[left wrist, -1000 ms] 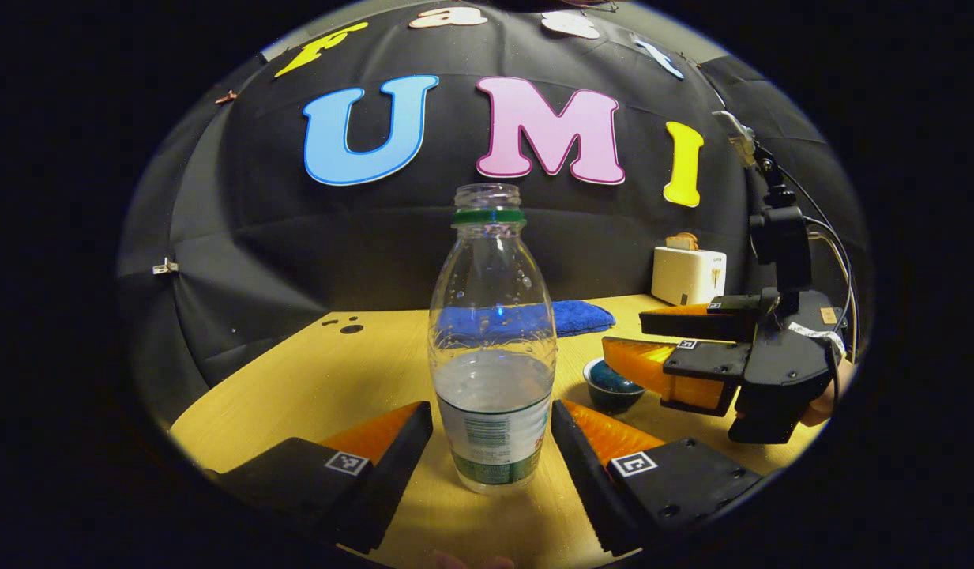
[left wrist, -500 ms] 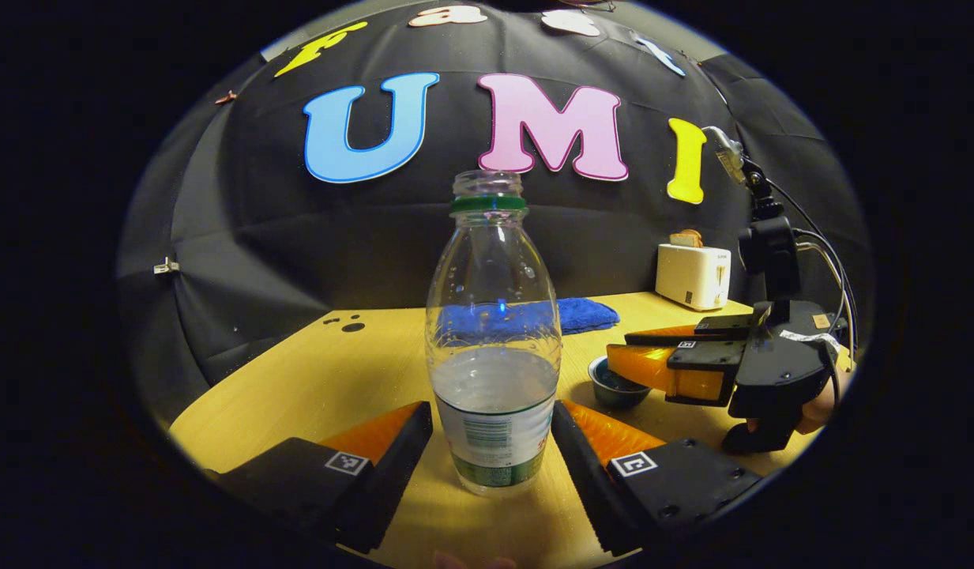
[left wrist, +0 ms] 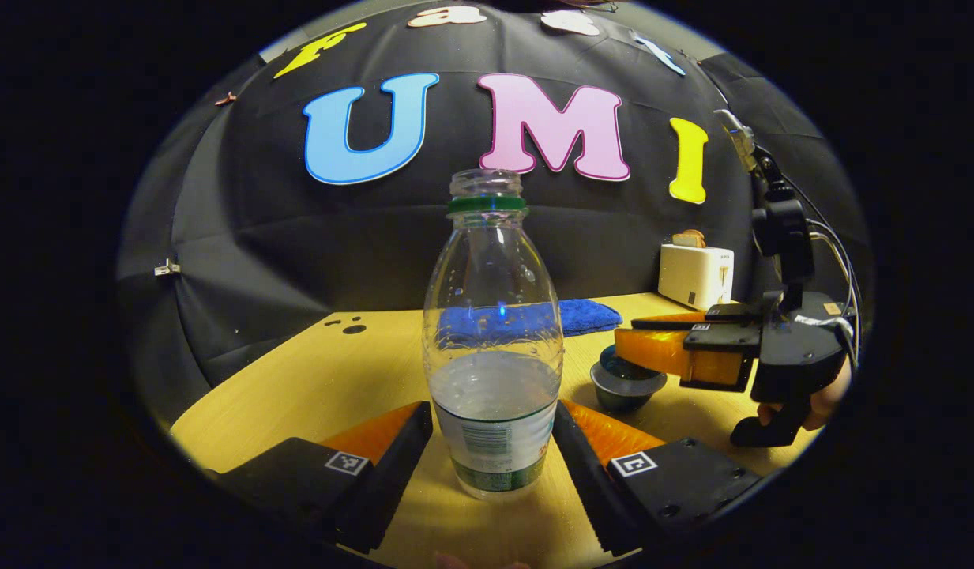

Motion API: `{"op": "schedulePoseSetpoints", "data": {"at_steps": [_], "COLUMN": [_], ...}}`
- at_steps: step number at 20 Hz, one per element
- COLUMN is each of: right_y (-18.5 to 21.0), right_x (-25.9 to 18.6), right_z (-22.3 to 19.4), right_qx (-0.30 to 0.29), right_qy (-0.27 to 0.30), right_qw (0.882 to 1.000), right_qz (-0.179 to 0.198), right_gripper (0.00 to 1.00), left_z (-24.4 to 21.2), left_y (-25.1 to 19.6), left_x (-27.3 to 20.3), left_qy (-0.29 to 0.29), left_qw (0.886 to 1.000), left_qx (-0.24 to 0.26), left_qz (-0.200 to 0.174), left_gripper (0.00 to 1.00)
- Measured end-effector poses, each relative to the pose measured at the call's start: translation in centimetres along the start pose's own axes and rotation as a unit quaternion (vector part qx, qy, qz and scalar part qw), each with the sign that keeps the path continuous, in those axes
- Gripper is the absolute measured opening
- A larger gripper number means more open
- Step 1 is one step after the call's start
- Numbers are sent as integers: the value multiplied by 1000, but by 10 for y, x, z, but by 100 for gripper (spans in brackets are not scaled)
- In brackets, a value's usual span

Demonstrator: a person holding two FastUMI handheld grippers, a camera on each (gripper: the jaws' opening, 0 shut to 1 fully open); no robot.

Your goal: Open the teacup lid with one hand, grasp the water bottle and pour water into the teacup with the other hand; after pouring, place the water bottle on the coaster and then close the teacup lid.

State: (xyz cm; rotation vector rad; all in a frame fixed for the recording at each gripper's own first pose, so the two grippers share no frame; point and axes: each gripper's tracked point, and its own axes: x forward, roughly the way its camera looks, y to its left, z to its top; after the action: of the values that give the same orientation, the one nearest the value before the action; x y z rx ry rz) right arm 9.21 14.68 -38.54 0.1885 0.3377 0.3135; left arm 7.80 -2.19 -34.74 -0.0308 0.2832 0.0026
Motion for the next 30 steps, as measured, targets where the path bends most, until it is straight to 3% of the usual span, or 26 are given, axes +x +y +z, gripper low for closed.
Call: {"op": "schedulePoseSetpoints", "data": {"at_steps": [8,9,10,12,15,16,18,22,25,26,27,30], "right_y": [-69,-77,-85,-98,-110,-114,-120,-132,-140,-143,-146,-153], "right_x": [-39,-43,-47,-56,-67,-70,-76,-81,-86,-87,-88,-94], "right_z": [25,24,22,15,7,5,1,-4,-3,-4,-5,-7], "right_qx": [-10,-11,-13,-15,-16,-17,-17,-15,-14,-12,-11,-14], "right_qy": [-18,-17,-16,-10,-1,0,1,0,-9,-9,-9,-11], "right_qw": [997,997,996,995,994,994,993,992,992,991,991,991], "right_qz": [-70,-78,-85,-97,-109,-112,-116,-124,-127,-129,-130,-134], "right_gripper": [27,27,27,27,27,22,22,27,27,22,27,27], "left_z": [0,0,1,2,5,7,8,19,19,16,13,16], "left_y": [-7,-8,-10,-6,10,17,28,34,33,33,36,40], "left_x": [3,2,4,6,15,19,27,48,57,60,62,68], "left_qy": [-1,-3,-3,4,28,37,55,63,70,77,86,93], "left_qw": [1000,1000,1000,999,993,988,976,938,917,911,905,882], "left_qx": [3,2,6,33,113,143,207,335,387,400,412,455], "left_qz": [-4,-6,-10,-1,24,34,49,59,60,61,64,76], "left_gripper": [97,75,79,77,75,75,75,75,75,75,75,75]}}
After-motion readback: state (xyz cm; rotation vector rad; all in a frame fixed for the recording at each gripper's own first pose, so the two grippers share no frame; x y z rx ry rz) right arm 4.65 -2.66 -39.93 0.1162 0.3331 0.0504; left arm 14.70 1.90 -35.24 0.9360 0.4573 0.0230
